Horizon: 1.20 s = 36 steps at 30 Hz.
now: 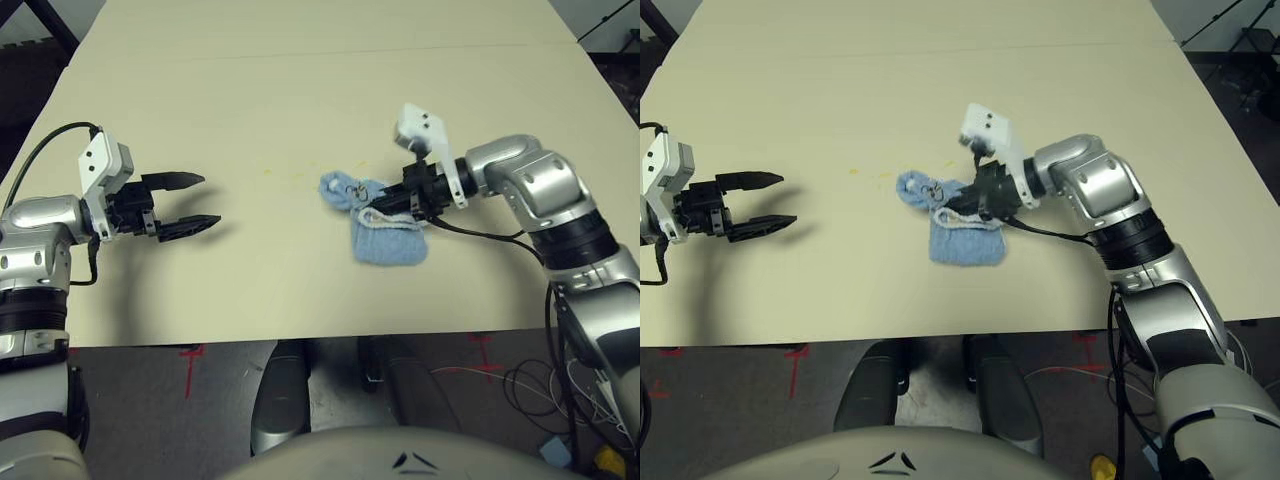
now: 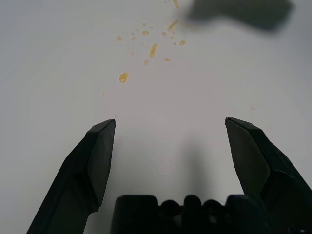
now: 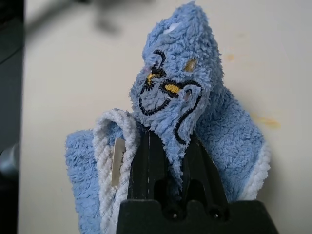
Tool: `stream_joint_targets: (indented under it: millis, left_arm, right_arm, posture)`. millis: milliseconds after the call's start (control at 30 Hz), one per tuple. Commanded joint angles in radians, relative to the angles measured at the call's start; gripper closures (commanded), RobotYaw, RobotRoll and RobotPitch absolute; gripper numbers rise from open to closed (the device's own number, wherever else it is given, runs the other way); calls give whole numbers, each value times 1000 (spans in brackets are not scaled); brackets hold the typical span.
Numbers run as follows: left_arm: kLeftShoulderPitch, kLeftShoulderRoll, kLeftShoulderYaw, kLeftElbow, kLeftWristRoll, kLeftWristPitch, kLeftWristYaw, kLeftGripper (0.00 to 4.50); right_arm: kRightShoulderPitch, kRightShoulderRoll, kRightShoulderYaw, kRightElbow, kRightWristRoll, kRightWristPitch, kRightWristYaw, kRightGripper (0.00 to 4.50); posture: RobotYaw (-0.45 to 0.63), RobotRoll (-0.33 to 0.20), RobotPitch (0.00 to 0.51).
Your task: Wipe the water off the table with a rag.
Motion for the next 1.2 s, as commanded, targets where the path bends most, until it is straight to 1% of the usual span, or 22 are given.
stream_joint_targets:
  millis: [33,233,333,500,633,867,1200]
  left_arm:
    - [-21,-6,-14,27,19,-14,-13,0]
    - [-38,-7,-16,48,25,-26,-16,0]
    - [-43,0,-15,57,30,-32,-19,0]
    - [-43,7,-8,59,33,-34,-21,0]
    - [-30,14,2,45,29,-28,-20,0]
    - [-6,21,15,22,21,-21,-17,0]
    - [31,21,31,-18,15,-6,-1,0]
  right_arm:
    - [-47,14,-35,136,-36,-78,-89,4428]
    - [-90,107,-11,341,-116,-217,-197,4428]
    - [-131,184,0,488,-160,-294,-246,4428]
    - [-199,277,3,694,-207,-390,-285,4428]
    - [-245,354,10,819,-238,-441,-276,4428]
    - [-308,466,-1,946,-278,-504,-282,4428]
    - [-374,603,-12,1027,-330,-568,-333,4428]
  posture:
    - [243,0,218]
    - [236,0,210]
    - [243,0,211]
    - [252,0,212]
    - [271,0,217]
    - [289,0,223]
    - [323,0,228]
